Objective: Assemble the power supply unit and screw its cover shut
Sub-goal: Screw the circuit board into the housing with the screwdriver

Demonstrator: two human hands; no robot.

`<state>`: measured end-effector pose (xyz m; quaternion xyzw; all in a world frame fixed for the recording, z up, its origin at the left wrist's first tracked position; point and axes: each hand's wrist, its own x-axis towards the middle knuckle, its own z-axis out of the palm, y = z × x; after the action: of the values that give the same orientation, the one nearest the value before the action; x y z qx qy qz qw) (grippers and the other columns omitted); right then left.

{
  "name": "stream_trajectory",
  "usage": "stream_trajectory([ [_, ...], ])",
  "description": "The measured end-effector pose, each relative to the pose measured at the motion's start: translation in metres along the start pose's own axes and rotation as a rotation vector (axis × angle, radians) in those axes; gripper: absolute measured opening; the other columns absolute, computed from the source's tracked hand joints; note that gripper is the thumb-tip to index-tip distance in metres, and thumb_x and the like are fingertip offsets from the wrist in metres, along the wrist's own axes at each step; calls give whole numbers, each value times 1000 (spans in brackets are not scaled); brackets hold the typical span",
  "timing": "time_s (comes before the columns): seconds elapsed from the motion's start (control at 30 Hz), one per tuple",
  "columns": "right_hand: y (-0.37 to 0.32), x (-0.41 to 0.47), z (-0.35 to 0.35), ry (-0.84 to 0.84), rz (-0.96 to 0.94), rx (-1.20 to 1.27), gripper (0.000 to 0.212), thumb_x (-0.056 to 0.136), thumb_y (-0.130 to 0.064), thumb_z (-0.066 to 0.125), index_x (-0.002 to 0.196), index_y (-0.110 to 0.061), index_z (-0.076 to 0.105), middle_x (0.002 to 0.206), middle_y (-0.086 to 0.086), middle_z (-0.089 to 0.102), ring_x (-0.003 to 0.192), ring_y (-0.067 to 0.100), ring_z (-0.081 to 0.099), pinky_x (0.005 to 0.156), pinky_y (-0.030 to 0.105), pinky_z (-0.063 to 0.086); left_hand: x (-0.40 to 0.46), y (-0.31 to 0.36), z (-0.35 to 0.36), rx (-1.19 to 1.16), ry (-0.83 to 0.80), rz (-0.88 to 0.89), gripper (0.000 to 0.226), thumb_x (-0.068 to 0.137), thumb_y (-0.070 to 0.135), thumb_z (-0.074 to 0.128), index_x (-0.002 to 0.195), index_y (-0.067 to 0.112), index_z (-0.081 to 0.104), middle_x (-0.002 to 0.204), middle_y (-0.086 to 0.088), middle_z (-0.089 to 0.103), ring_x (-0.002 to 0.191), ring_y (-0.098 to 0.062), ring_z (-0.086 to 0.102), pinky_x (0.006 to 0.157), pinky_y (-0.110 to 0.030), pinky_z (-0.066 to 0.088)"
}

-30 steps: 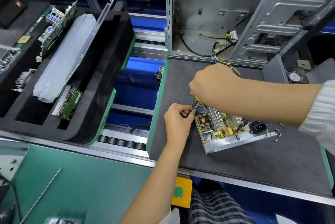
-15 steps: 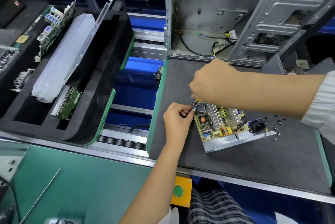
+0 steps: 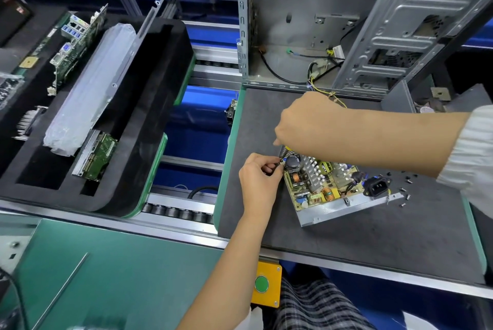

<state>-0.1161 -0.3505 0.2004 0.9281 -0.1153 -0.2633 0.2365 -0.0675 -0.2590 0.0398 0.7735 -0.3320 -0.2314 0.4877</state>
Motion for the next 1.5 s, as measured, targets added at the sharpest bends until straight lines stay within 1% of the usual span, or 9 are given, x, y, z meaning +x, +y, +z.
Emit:
stream_trajectory([
  [0.17,6,-5,2,-25,-15,122,25,86,-5,55,97,-12,34,98,12,36,44,17,31,38,29,18,-1,1,0,-13,-11,0,9,80,4,76,89,8,76,84,-3,66,67,-5,55,66,-7,43],
  [0.23,7,-4,-1,-3,-27,86,18,86,0,51,91,-11,38,86,9,33,46,17,30,39,28,18,-2,1,1,-15,-9,-3,10,81,4,75,89,8,76,85,-4,66,67,-4,54,66,-9,43],
  [0.33,4,-3,-1,22,-39,-17,10,95,-9,48,89,-15,54,70,4,37,68,21,56,48,26,28,-5,1,1,-1,40,6,13,79,5,77,89,10,73,87,-2,62,70,-5,53,67,-9,42],
  [0.47,3,-3,2,20,-21,-28,19,102,-26,39,103,-14,55,93,4,61,80,23,60,44,25,18,-4,0,-2,-1,34,39,19,75,5,80,87,11,66,90,-2,58,72,-4,50,66,-8,41],
  [0.57,5,-4,1,-39,21,50,21,96,-22,49,109,-10,37,76,13,38,50,16,34,41,29,18,2,-1,-5,6,-38,48,19,75,5,79,87,11,66,88,-1,60,70,-5,50,64,-10,42],
  [0.77,4,-7,-8,-104,-20,152,30,87,-13,62,92,-14,33,66,4,19,50,15,21,41,28,16,5,-1,-5,51,-57,50,13,75,4,78,80,11,68,81,-1,60,64,-5,51,63,-7,41],
  [0.93,13,-9,9,-24,2,190,12,93,-13,51,96,-10,40,66,1,26,52,19,30,41,28,18,6,-2,-5,38,-41,52,13,75,4,78,79,11,69,81,-2,62,65,-7,52,64,-9,42],
  [1.13,35,-18,28,9,22,419,29,93,-37,52,95,-14,35,92,9,54,81,31,57,56,34,41,5,-4,-3,-10,1,51,15,75,8,81,83,12,69,82,0,62,66,-7,52,64,-10,43],
  [1.5,58,-28,46,18,2,701,26,89,-46,57,89,-23,43,73,-14,48,63,1,41,54,25,31,-4,-7,-7,-173,12,-7,9,82,9,76,84,17,75,76,7,71,69,-1,60,63,-10,44],
])
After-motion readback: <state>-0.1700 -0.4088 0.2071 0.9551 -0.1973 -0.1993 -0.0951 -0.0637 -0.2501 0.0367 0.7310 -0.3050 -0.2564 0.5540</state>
